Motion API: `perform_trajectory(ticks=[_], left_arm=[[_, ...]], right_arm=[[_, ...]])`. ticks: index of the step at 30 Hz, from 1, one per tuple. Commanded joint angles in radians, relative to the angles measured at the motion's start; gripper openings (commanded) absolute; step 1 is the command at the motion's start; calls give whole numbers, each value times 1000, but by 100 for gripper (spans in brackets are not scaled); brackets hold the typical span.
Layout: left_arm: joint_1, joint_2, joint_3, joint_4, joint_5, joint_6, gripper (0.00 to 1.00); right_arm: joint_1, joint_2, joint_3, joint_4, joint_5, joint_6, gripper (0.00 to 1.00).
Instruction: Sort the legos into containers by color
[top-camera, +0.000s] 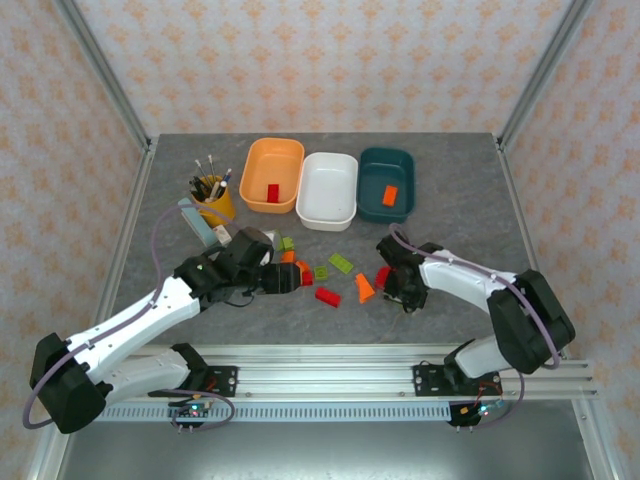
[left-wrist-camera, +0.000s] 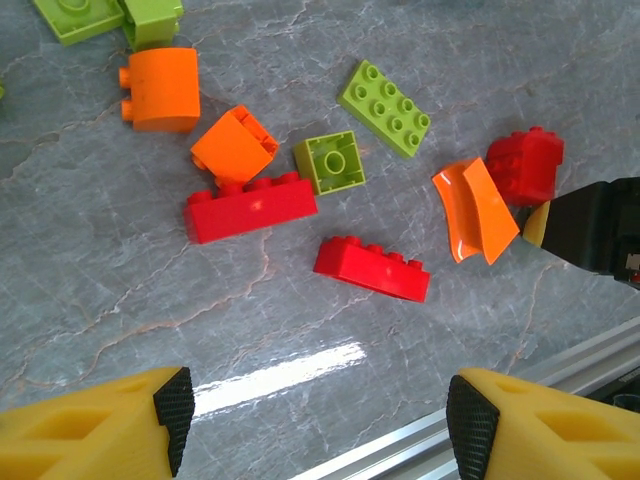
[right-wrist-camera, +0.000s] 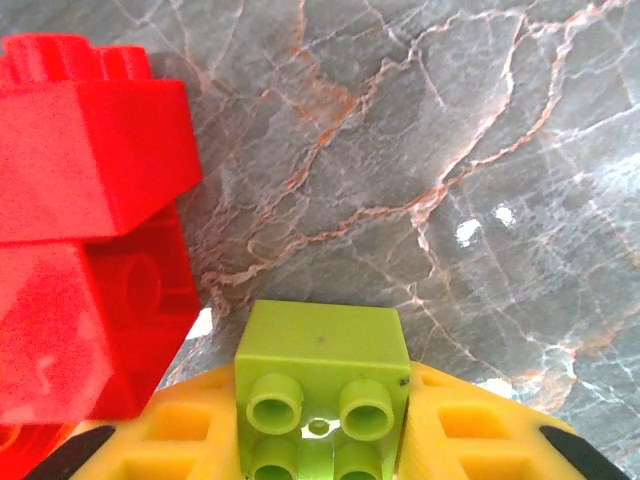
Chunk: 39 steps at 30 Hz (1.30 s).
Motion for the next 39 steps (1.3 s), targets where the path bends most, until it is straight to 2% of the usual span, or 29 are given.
perform_trajectory(ticks=[1, 5, 8, 15, 20, 25, 29, 32, 39], left_arm=[[-8, -7, 17, 37, 4, -40, 71], [3, 25, 123, 65, -15, -124, 71], [39, 96, 233, 75, 13, -155, 72], [221, 270, 482, 80, 83, -182, 73], [294, 437, 663, 38, 79, -155, 74], [375, 558, 677, 152, 146, -217, 74], [401, 634, 745, 137, 165, -199, 74], [402, 665, 776, 116, 165, -177, 74], [402, 676, 756, 112, 158, -168, 74]], right_arm=[[4, -77, 35, -63, 62, -28, 31], [25, -126, 183, -166, 91, -82, 30], [39, -74, 354, -205, 87, -123, 30], [43, 259, 783, -222, 37, -205, 31], [31, 540, 1060, -255, 9, -215, 32], [9, 806, 1325, -308, 19, -211, 32], [0, 983, 1547, -384, 18, -216, 33], [-6, 1068, 1639, -420, 8, -206, 36], [-14, 1134, 1668, -428, -14, -196, 45]])
